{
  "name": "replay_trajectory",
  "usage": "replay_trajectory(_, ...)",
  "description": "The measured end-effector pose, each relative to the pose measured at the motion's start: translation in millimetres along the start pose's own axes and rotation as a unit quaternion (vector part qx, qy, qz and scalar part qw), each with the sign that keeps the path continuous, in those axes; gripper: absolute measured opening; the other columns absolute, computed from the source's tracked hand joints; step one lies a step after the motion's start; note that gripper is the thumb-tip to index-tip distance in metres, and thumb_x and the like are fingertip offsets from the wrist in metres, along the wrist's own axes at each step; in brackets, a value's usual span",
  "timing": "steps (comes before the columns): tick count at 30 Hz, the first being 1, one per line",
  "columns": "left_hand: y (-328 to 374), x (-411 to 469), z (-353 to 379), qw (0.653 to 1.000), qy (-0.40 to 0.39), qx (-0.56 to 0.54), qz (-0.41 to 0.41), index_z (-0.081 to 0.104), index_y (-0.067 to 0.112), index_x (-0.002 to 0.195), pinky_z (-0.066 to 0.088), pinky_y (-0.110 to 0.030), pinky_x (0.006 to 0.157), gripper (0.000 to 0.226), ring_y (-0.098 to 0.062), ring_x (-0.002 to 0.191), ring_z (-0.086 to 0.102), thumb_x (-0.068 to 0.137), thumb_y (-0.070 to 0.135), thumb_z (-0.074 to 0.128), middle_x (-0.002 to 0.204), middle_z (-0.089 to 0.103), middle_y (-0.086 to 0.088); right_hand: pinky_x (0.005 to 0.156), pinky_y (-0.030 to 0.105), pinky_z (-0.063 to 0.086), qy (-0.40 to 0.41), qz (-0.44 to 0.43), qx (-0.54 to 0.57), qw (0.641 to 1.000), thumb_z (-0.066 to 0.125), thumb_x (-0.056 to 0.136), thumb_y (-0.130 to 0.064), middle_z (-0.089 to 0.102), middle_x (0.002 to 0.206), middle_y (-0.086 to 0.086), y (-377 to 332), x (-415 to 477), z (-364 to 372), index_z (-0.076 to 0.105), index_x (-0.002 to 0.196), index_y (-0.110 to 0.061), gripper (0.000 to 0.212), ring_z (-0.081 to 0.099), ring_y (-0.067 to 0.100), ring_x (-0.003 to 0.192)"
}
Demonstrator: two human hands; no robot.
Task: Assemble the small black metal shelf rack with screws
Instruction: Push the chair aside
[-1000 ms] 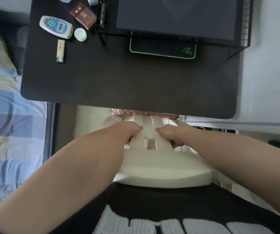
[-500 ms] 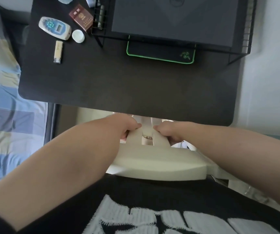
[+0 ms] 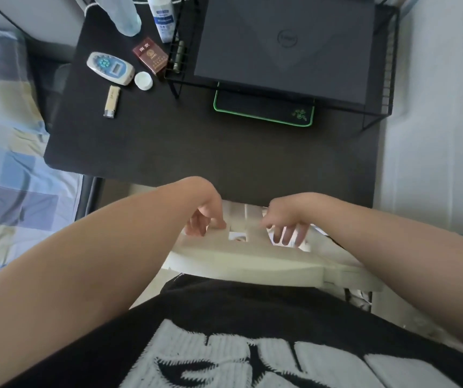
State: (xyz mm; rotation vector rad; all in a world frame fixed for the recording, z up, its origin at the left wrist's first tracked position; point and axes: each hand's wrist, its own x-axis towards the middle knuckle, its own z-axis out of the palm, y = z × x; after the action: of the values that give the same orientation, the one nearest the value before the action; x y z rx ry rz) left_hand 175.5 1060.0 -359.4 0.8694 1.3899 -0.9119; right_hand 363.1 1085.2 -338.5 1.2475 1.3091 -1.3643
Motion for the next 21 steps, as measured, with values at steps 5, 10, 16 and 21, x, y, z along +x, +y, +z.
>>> replay_trajectory(5,-15,-30,-4,0.998,0.018,0.044,0.05,0.064,0.007,0.119,0.061,-0.041,0.082,0.043,-0.025,0.098,0.073,0.1,0.044,0.054,0.102,0.077,-0.005,0.077,0.033,0.056,0.163,-0.073,-0.083,0.98,0.05,0.101,-0.043,0.071,0.107,-0.002,2,-32,-1,0.061,0.124,-0.021,0.034,0.067,0.016,0.085)
replay_trajectory(10,-32,-45,-9,0.981,0.128,0.042,0.141,0.071,0.009,0.104,0.06,-0.031,0.071,0.04,-0.018,0.081,0.073,0.099,0.041,0.048,0.085,0.077,0.005,0.093,0.037,0.048,0.339,-0.147,-0.036,0.929,0.051,0.102,-0.045,0.062,0.13,-0.005,-2,-58,9,0.045,0.145,-0.029,0.047,0.059,0.019,0.113)
replay_trajectory(16,-61,-52,-13,0.87,0.39,-0.013,0.3,0.063,0.024,0.11,0.051,-0.035,0.084,0.028,-0.017,0.097,0.063,0.1,0.045,0.049,0.11,0.068,0.003,0.121,0.052,0.015,0.444,-0.07,-0.118,0.885,0.044,0.101,-0.054,0.011,0.168,0.002,-26,-77,34,0.008,0.16,-0.032,0.073,0.008,0.029,0.155)
replay_trajectory(21,-98,-54,-28,0.817,0.434,0.067,0.374,0.042,0.029,0.146,0.035,-0.046,0.114,0.051,-0.021,0.142,0.032,0.101,0.05,0.046,0.151,0.044,0.005,0.122,0.056,0.002,0.516,-0.019,-0.097,0.851,0.036,0.101,-0.059,-0.006,0.17,-0.001,-62,-83,60,0.0,0.159,-0.036,0.073,-0.008,0.028,0.155)
